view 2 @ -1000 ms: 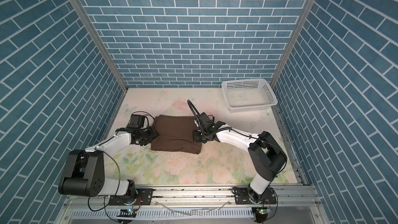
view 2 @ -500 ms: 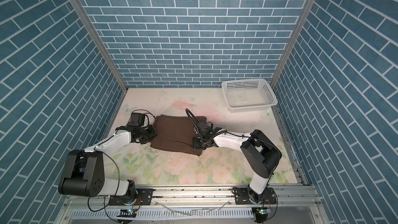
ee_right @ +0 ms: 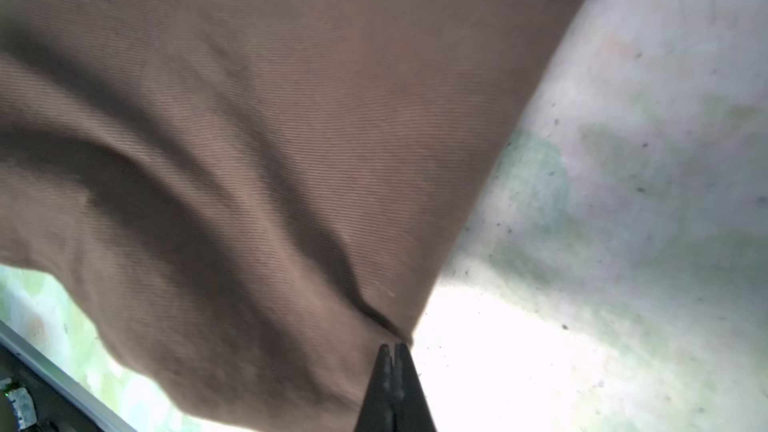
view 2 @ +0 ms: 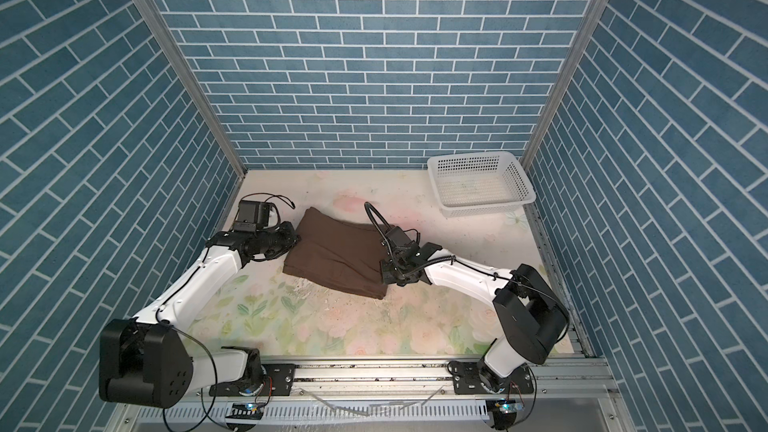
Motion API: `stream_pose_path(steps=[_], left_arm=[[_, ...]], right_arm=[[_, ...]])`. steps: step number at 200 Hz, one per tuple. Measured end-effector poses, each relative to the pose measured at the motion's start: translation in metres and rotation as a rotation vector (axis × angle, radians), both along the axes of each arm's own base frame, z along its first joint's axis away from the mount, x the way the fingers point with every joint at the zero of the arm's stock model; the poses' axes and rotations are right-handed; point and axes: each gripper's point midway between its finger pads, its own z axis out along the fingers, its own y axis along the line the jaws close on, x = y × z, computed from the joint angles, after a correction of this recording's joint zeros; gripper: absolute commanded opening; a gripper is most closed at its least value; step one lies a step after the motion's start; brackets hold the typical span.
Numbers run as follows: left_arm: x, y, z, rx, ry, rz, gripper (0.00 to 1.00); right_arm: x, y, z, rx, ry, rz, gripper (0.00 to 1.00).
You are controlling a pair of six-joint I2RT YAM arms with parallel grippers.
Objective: Fold and stack the trousers
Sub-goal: 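Lay the folded end down, open the right gripper and withdraw it toward the basket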
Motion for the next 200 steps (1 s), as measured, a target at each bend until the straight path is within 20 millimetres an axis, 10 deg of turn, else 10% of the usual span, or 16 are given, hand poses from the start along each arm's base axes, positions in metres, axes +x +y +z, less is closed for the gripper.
stream_pose_path(steps=[44, 91, 157, 200], left_arm=[[0.002, 0.043, -0.046, 0.147, 0.133, 0.109, 0.73], [-0.008, 0.069, -0.069, 0.155, 0.226, 0.171, 0.69], [-0.001, 0.003, -0.003, 0.078, 0.018, 0.001, 0.43], [0.000, -0.007, -0.057, 0.041, 0.133, -0.010, 0.38]], right_arm=[[0.002, -0.002, 0.008, 0.011, -0.022, -0.010, 0.00], [-0.001, -0.006, 0.010, 0.014, -0.023, -0.011, 0.00], [-0.004, 0.021, -0.002, 0.068, 0.055, 0.049, 0.00], [-0.008, 0.059, -0.004, 0.161, 0.085, 0.106, 0.00]])
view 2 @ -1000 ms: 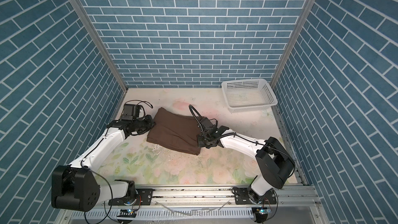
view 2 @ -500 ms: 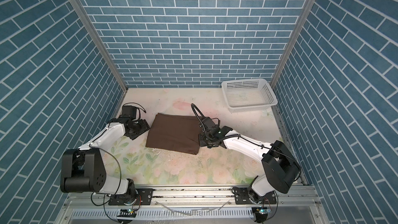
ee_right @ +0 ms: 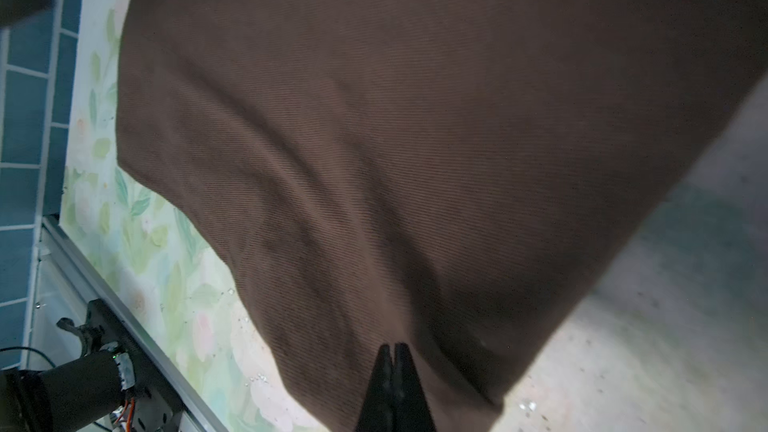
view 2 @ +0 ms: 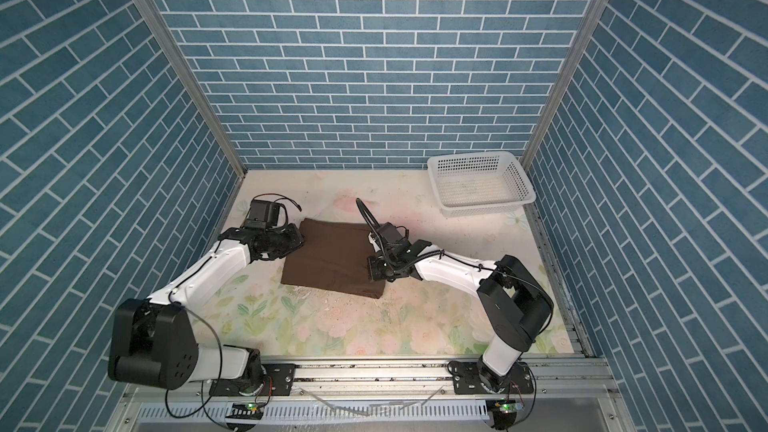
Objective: Fold and stack the trousers
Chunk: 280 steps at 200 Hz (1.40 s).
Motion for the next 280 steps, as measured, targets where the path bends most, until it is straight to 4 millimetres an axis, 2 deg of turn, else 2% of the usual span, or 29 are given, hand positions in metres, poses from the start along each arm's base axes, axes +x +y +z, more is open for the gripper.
stream_pose_path(steps=[20, 38, 61, 130, 151, 158, 185, 198, 214, 234, 248, 267, 280], left_arm=[[-0.013, 0.000, -0.036, -0.003, 0.094, 0.005, 0.37], [-0.016, 0.000, -0.053, -0.003, 0.125, 0.007, 0.36], [-0.012, -0.002, -0.055, -0.013, 0.112, 0.007, 0.35], [-0.008, -0.006, -0.057, -0.034, 0.098, 0.003, 0.34], [-0.011, -0.005, -0.053, -0.028, 0.094, 0.004, 0.35], [-0.013, -0.004, -0.051, -0.022, 0.094, 0.004, 0.38], [-0.022, 0.007, -0.030, 0.034, 0.073, 0.010, 0.52], [-0.023, 0.013, -0.008, 0.062, 0.031, 0.016, 0.58], [-0.018, 0.020, 0.027, 0.094, -0.060, 0.027, 0.62], [-0.016, 0.028, 0.070, 0.114, -0.176, 0.051, 0.64], [-0.017, 0.032, 0.093, 0.122, -0.241, 0.065, 0.63], [-0.022, 0.033, 0.111, 0.122, -0.297, 0.062, 0.62], [-0.024, 0.029, 0.118, 0.119, -0.324, 0.045, 0.63]], right_arm=[[-0.005, 0.007, -0.007, 0.020, 0.029, 0.008, 0.00], [-0.014, 0.001, -0.022, 0.022, 0.063, -0.001, 0.00], [-0.028, -0.012, -0.049, 0.023, 0.112, -0.029, 0.00], [-0.022, -0.014, -0.044, 0.053, 0.083, -0.050, 0.00], [-0.013, -0.022, -0.038, 0.001, 0.063, -0.050, 0.00], [-0.008, -0.028, -0.035, -0.017, 0.053, -0.059, 0.00], [0.017, -0.074, -0.009, -0.087, -0.018, -0.145, 0.00], [0.030, -0.098, 0.014, -0.100, -0.083, -0.203, 0.00], [0.042, -0.125, 0.048, -0.107, -0.193, -0.271, 0.00], [0.046, -0.148, 0.086, -0.117, -0.322, -0.324, 0.00], [0.047, -0.164, 0.104, -0.138, -0.395, -0.362, 0.00], [0.046, -0.188, 0.123, -0.182, -0.478, -0.420, 0.06], [0.045, -0.204, 0.137, -0.202, -0.534, -0.468, 0.15]])
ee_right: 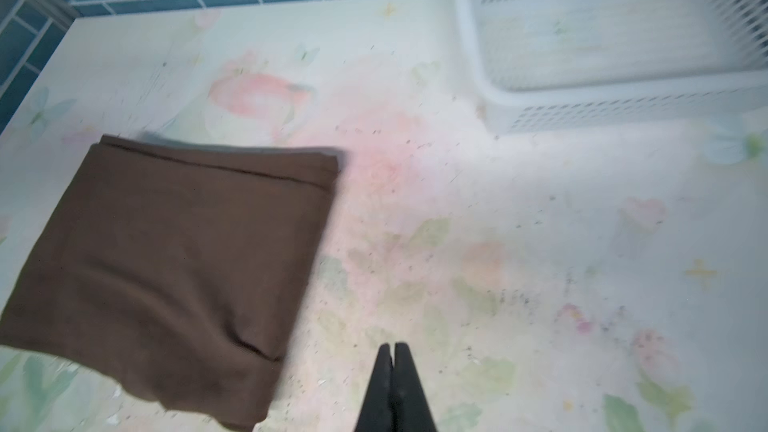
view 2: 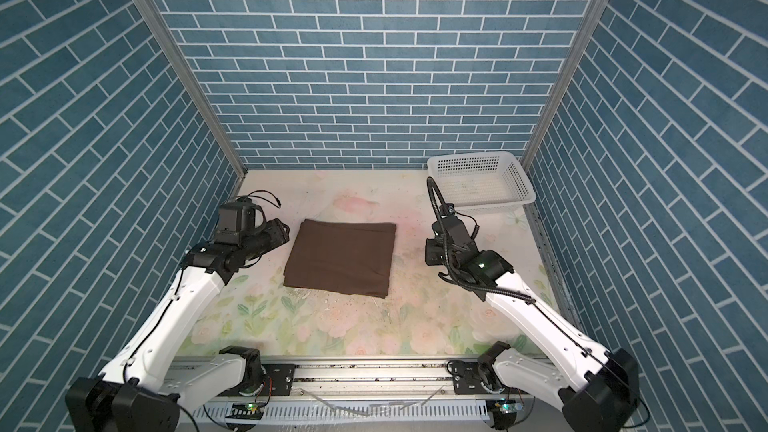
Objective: Fold and stack the trousers
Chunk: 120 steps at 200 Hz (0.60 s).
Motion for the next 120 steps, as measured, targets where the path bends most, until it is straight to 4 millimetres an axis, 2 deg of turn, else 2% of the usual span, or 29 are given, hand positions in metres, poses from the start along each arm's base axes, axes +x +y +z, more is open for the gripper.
stream_pose_path(steps=[32, 48, 66, 69, 75, 77, 120], left_arm=[[-0.008, -0.032, 0.006, 0.022, -0.026, -0.106, 0.70], [-0.011, -0.054, -0.002, 0.036, -0.006, -0.165, 0.72], [-0.013, -0.076, -0.019, 0.057, 0.038, -0.215, 0.74], [-0.013, -0.079, -0.023, 0.061, 0.048, -0.222, 0.75], [-0.013, -0.086, -0.030, 0.069, 0.066, -0.235, 0.76], [-0.014, -0.088, -0.032, 0.073, 0.073, -0.240, 0.76], [-0.024, -0.141, -0.076, 0.148, 0.169, -0.356, 0.81]], right_arm=[[-0.005, -0.035, 0.032, -0.035, -0.133, -0.106, 0.40], [-0.009, -0.049, 0.044, -0.047, -0.182, -0.147, 0.55], [-0.011, -0.060, 0.050, -0.064, -0.213, -0.176, 0.71], [-0.012, -0.061, 0.050, -0.065, -0.215, -0.179, 0.76], [-0.012, -0.063, 0.051, -0.074, -0.218, -0.185, 0.96], [-0.012, -0.063, 0.051, -0.069, -0.218, -0.191, 0.98], [-0.011, -0.071, 0.049, -0.120, -0.220, -0.221, 0.99]])
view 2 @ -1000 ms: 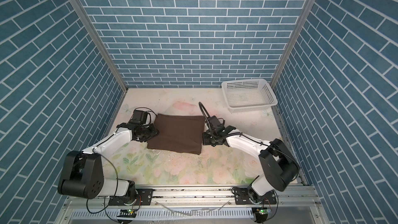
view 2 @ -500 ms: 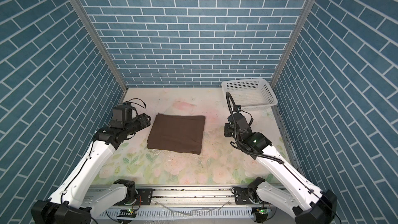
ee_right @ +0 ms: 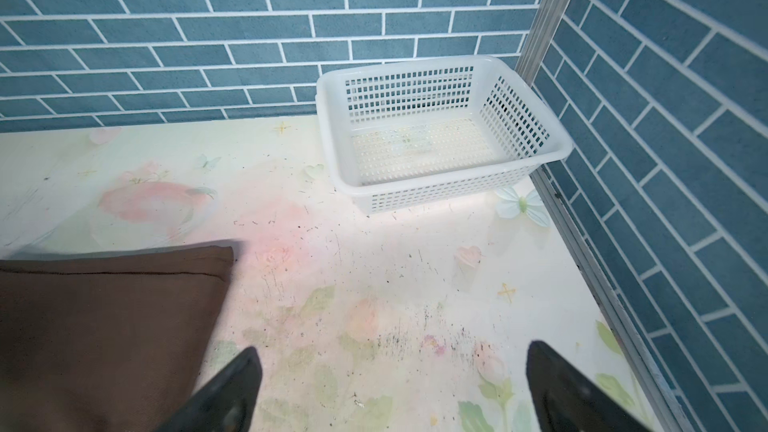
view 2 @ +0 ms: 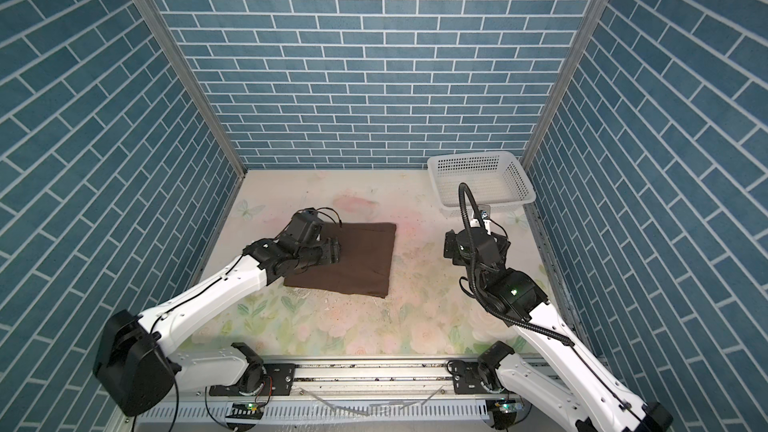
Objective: Fold and stack the trousers
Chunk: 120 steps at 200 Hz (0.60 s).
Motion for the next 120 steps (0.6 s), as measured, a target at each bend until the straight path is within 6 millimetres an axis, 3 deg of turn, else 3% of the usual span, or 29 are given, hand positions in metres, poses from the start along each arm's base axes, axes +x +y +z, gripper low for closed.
stream_pose_path(steps=[58, 83, 86, 89, 120], left_arm=[[-0.007, -0.059, -0.030, 0.069, 0.055, -0.112, 0.85], [-0.010, -0.076, -0.038, 0.082, 0.067, -0.142, 0.87], [-0.010, -0.077, -0.040, 0.083, 0.070, -0.145, 0.96], [-0.010, -0.079, -0.041, 0.086, 0.071, -0.149, 0.99], [-0.012, -0.090, -0.059, 0.105, 0.108, -0.166, 1.00]], right_arm=[[0.000, -0.005, 0.000, -0.013, -0.005, -0.024, 0.99], [0.000, -0.007, -0.002, -0.019, -0.003, -0.031, 0.98], [0.000, -0.007, -0.003, -0.019, -0.002, -0.032, 0.98], [0.000, -0.008, -0.003, -0.020, -0.001, -0.033, 0.98], [0.001, -0.008, -0.006, -0.025, 0.006, -0.036, 0.97]])
